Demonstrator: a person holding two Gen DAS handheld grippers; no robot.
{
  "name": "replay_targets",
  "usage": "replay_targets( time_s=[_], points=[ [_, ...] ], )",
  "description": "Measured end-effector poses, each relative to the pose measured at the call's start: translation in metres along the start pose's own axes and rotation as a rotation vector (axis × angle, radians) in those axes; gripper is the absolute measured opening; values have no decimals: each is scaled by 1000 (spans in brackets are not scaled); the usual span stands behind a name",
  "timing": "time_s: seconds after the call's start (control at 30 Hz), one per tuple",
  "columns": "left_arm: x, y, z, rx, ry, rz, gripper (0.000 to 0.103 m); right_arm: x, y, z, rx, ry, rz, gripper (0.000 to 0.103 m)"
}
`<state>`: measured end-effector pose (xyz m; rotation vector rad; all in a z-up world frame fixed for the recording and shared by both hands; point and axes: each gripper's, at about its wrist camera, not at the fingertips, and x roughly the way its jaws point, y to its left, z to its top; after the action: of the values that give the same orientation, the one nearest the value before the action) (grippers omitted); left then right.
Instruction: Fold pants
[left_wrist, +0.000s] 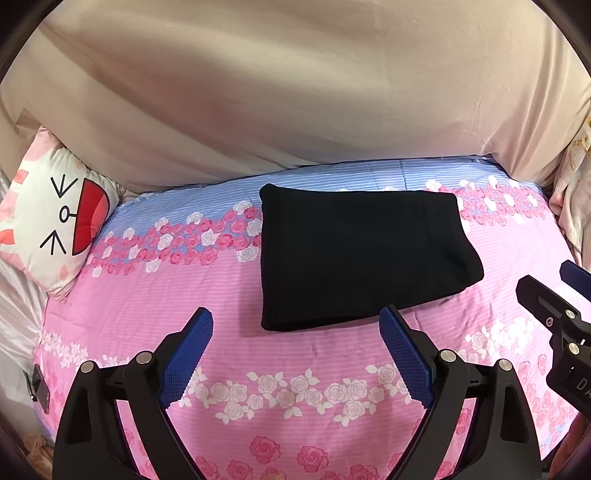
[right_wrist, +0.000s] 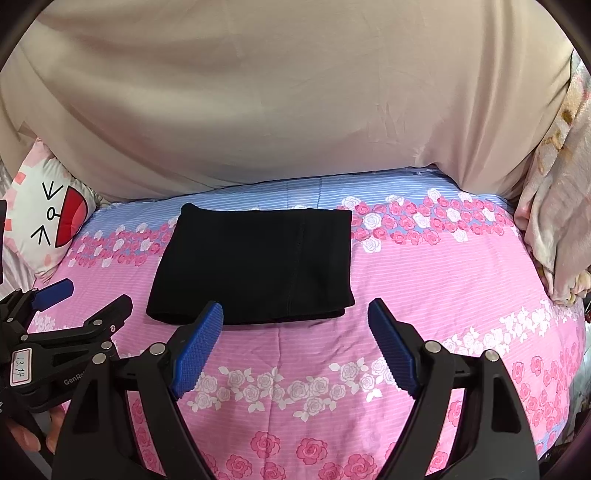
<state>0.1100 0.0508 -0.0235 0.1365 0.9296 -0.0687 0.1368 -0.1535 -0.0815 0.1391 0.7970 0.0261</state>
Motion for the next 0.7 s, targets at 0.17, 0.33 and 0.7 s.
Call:
replay_targets(
  time_s=[0.17,0.33,0.7],
  points=[
    [1,0,0,0,0,-1,89,0,0,0,0,0,2,79],
    [0,0,0,1,0,0,89,0,0,0,-1,0,3,79],
    [3,1,2,6,3,-12,89,1,-2,3,-1,2,4,79]
  ],
)
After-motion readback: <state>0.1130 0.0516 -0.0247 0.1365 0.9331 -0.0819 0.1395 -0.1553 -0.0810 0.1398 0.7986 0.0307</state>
